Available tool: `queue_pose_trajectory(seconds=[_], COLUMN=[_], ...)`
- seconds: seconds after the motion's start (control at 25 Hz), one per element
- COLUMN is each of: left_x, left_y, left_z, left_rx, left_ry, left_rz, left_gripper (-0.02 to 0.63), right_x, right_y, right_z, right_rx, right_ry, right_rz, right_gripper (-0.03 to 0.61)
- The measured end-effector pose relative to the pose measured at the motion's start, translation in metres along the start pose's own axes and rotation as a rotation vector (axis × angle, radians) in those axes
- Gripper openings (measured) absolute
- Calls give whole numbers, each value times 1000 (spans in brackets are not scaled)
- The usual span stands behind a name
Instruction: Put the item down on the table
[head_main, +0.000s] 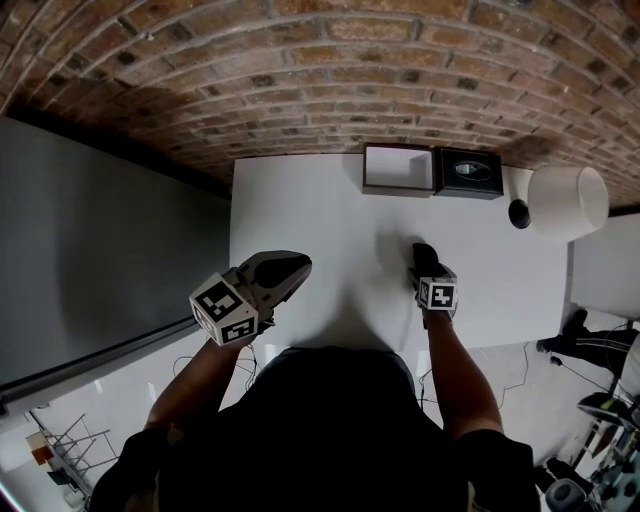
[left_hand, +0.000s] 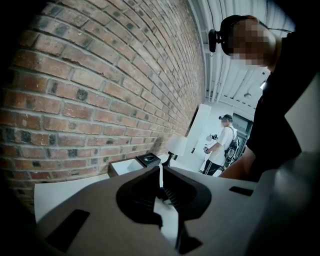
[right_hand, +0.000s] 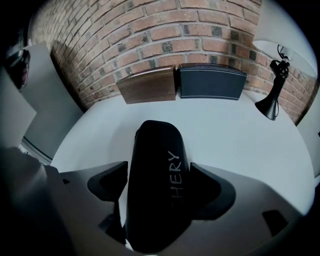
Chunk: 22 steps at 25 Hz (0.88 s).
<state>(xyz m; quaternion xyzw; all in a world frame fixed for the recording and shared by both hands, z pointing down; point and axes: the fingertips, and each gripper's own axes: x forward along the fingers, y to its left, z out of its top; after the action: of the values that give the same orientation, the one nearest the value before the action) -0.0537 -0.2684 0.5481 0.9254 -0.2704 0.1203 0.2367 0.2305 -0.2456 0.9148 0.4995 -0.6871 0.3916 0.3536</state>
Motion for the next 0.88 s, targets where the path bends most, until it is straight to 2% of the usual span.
queue_pose_trajectory(seconds=[0.56,0.88], left_x=[-8,-19], left_y=[-8,-16], left_z=[5,12], left_rx=[14,31], left_ry=[-10,-13], left_rz=[-25,-37], left_gripper=[37,37], right_x=[-18,-45], right_y=[1,4], right_z=[8,15], right_rx=[5,42], right_ry=[-32,-78], right_rz=[-16,-30], right_gripper=[403,403])
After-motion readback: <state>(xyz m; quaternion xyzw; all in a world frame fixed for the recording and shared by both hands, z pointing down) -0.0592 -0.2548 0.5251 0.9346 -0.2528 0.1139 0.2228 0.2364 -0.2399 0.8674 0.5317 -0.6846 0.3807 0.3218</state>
